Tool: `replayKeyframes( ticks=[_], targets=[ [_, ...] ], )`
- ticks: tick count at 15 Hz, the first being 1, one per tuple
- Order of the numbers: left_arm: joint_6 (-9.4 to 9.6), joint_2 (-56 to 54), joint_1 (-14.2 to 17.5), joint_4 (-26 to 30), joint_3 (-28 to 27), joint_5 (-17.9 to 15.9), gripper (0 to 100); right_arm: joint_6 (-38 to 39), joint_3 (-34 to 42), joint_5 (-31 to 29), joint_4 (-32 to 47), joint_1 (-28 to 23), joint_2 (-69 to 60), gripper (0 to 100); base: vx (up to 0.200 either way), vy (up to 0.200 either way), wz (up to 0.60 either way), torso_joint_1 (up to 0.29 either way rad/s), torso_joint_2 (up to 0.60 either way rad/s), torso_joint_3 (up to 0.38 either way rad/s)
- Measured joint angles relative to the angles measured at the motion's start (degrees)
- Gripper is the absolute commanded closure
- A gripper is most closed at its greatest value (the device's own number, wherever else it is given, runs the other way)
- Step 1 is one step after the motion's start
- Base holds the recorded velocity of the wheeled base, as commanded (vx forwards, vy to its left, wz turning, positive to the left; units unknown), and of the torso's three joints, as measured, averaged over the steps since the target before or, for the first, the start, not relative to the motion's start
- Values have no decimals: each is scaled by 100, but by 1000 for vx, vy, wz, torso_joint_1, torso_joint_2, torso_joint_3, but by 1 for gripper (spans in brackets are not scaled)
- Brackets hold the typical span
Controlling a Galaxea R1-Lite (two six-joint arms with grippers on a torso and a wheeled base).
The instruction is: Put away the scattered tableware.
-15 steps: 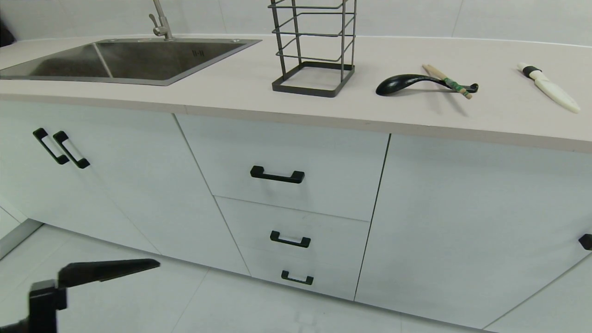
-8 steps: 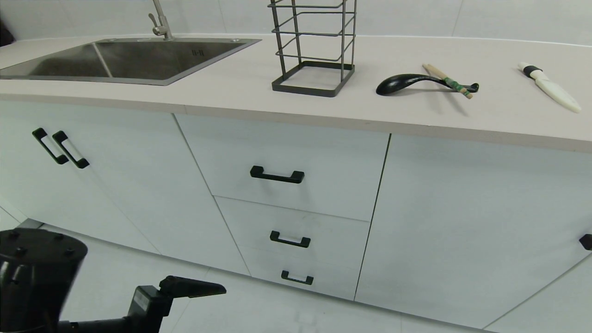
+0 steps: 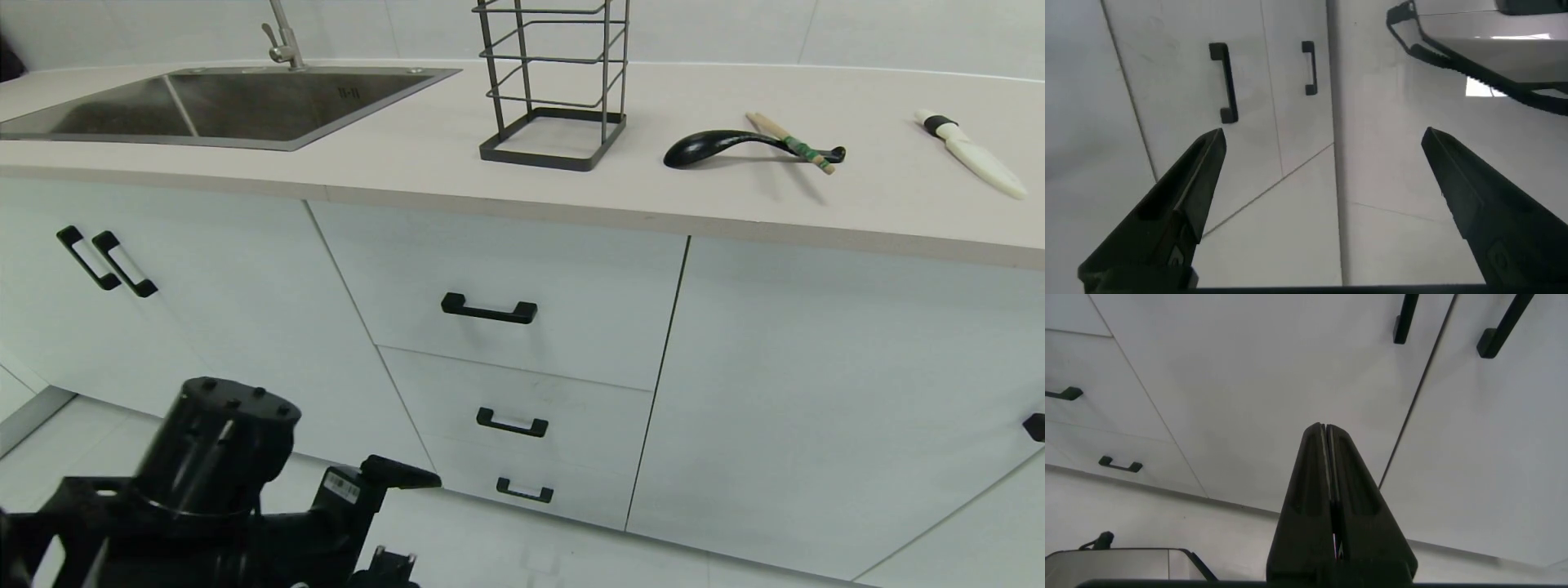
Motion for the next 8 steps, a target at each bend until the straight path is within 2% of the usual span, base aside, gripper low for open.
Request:
replayKeyframes(
  ticks=[2,5,8],
  targets=[
    [-82,508,0,-246,-66,5,0,0,0,0,0,0,0,100,0,0,0,0,0,0],
    [-542,1031,5,-557,-104,22,0,0,0,2,0,0,0,100,0,0,0,0,0,0],
    [-679,1549,5,-1190,-123,52,0,0,0,2,-1,0,0,100,0,0,0,0,0,0]
  ],
)
